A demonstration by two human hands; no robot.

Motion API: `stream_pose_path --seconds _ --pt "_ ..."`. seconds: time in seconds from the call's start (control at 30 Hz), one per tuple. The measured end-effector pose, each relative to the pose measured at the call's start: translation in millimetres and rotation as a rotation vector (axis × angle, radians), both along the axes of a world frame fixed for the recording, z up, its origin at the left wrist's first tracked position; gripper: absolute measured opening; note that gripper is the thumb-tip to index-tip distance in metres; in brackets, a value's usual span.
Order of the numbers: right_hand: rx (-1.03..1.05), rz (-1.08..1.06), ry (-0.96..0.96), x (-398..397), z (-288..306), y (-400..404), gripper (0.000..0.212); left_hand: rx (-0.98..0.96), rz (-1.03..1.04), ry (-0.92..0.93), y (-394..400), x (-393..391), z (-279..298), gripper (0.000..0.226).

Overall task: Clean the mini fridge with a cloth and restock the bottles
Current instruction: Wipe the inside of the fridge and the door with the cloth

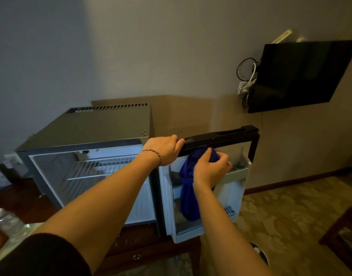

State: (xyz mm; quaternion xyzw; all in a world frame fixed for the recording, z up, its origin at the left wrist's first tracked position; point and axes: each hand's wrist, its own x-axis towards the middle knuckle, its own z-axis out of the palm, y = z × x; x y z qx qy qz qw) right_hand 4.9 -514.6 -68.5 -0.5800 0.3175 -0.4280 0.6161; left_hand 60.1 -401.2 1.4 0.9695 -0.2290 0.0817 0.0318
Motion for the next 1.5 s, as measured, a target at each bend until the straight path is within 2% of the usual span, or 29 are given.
stream_pose_path --seconds 0.3,0.53,0.73,0.83,0.93,1.0,1.23,1.37,1.5 --pt "0.058 -0.116 0.1 4.4 5.8 -92.7 0.024 -0.007 -0.052 -0.006 1.2 -2.1 -0.4 0.046" --pt "-0.036 -0.013 0.109 -1.2 -2.3 -22.1 0.031 -0.004 -0.025 -0.013 -0.5 -0.8 -1.0 0.046" --pt "-0.068 0.106 0.105 -13.9 -4.9 51.6 0.026 0.018 -0.04 0.012 -2.7 -3.7 3.1 0.04" --pt "-0.059 0.135 0.103 -18.5 -4.8 57.0 0.023 0.032 -0.052 0.012 -1.4 -5.8 4.3 0.039" --pt "-0.059 0.218 0.093 -24.0 -8.2 42.9 0.023 0.017 -0.06 0.015 -0.3 -8.5 4.5 0.04" --pt "-0.136 0.244 0.089 -27.9 -10.6 29.5 0.022 0.023 -0.069 0.016 0.6 -9.4 4.9 0.039" --pt "-0.293 0.144 0.07 -38.2 -12.0 -29.4 0.018 0.005 -0.067 -0.011 4.1 -6.7 0.5 0.043" --pt "-0.154 0.063 0.105 -39.2 -6.6 -62.7 0.018 0.003 -0.078 -0.025 5.2 -5.1 -0.6 0.044" --pt "-0.177 0.034 0.128 -43.2 -3.3 -85.0 0.023 -0.001 -0.096 -0.026 5.7 -4.4 -1.4 0.045"
